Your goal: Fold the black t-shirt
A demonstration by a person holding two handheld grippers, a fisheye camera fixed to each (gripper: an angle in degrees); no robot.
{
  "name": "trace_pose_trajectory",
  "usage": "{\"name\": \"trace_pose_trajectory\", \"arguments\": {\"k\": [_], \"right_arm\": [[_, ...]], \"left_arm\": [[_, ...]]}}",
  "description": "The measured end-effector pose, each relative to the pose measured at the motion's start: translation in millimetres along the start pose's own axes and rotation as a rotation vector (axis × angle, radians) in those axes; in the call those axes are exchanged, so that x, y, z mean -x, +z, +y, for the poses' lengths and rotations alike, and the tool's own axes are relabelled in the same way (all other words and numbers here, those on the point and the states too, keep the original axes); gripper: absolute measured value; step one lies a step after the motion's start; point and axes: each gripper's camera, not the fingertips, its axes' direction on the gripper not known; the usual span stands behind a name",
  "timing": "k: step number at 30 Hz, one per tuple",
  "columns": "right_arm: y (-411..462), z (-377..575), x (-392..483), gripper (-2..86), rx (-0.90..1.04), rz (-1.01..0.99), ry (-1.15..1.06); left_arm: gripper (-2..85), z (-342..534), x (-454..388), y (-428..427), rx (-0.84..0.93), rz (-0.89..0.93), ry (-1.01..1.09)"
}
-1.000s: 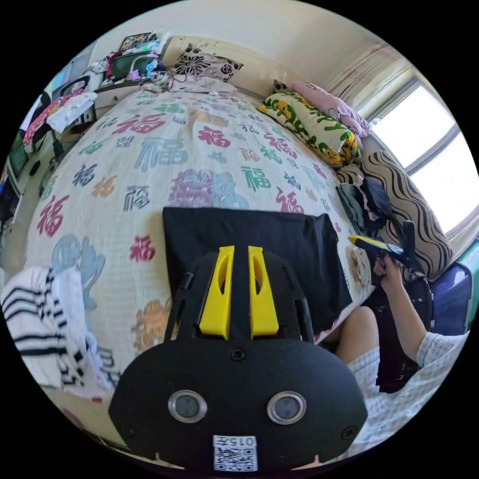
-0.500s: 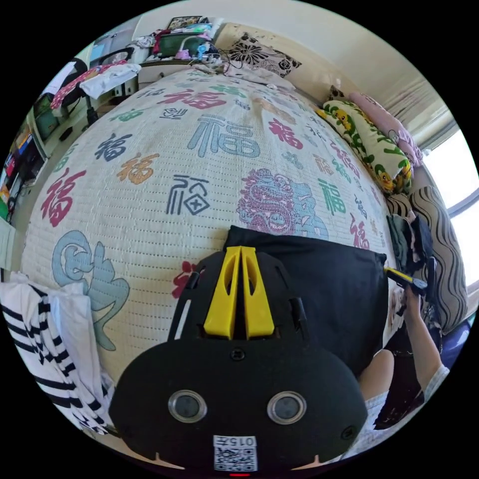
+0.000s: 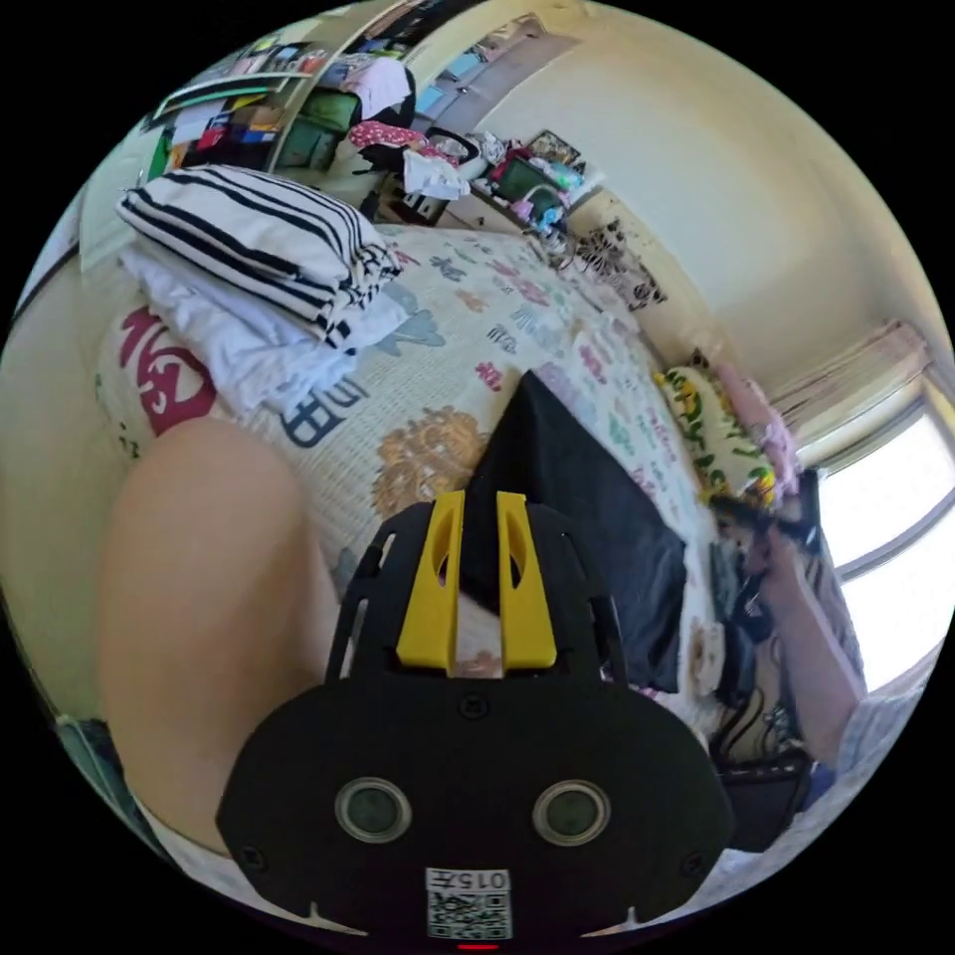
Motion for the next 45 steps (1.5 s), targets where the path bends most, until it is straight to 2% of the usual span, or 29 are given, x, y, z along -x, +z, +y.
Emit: {"name": "trace_pose_trajectory", "arguments": {"k": [5, 7, 10, 11, 15, 25, 30, 34, 45], "right_arm": [[37, -92, 69, 0.0, 0.073, -0.064, -0.148], [58, -132, 93, 0.1, 0.103, -0.064, -0.174], [87, -179, 110, 0.5, 0.142, -0.075, -0.15], [93, -189, 112, 0.6, 0.149, -0.079, -0.145], [149, -255, 126, 2.0, 0.248, -0.075, -0.074], [281, -387, 170, 8.1, 0.523, 0.222, -0.006], [316, -422, 184, 6.9, 0.643, 0.286, -0.043], [329, -441, 196, 0.2, 0.732, 0.306, -0.109], [356, -462, 213, -0.6, 0.893, 0.388, -0.152]], "left_arm": [[10.5, 3, 30, 25, 0.138, 0.015, -0.059], [10.5, 7, 35, 22, 0.122, 0.007, -0.06], [7.9, 10, 43, 17, 0.168, 0.052, -0.049], [4.2, 11, 52, 16, 0.185, 0.135, -0.067], [0.4, 8, 64, 0, 0.132, 0.15, -0.068], [-0.5, -3, 99, -31, 0.092, 0.235, -0.091], [-0.5, -11, 112, -42, 0.093, 0.253, -0.103], [-0.4, -18, 119, -51, 0.091, 0.267, -0.111], [-0.5, -38, 122, -80, 0.086, 0.293, -0.113]]}}
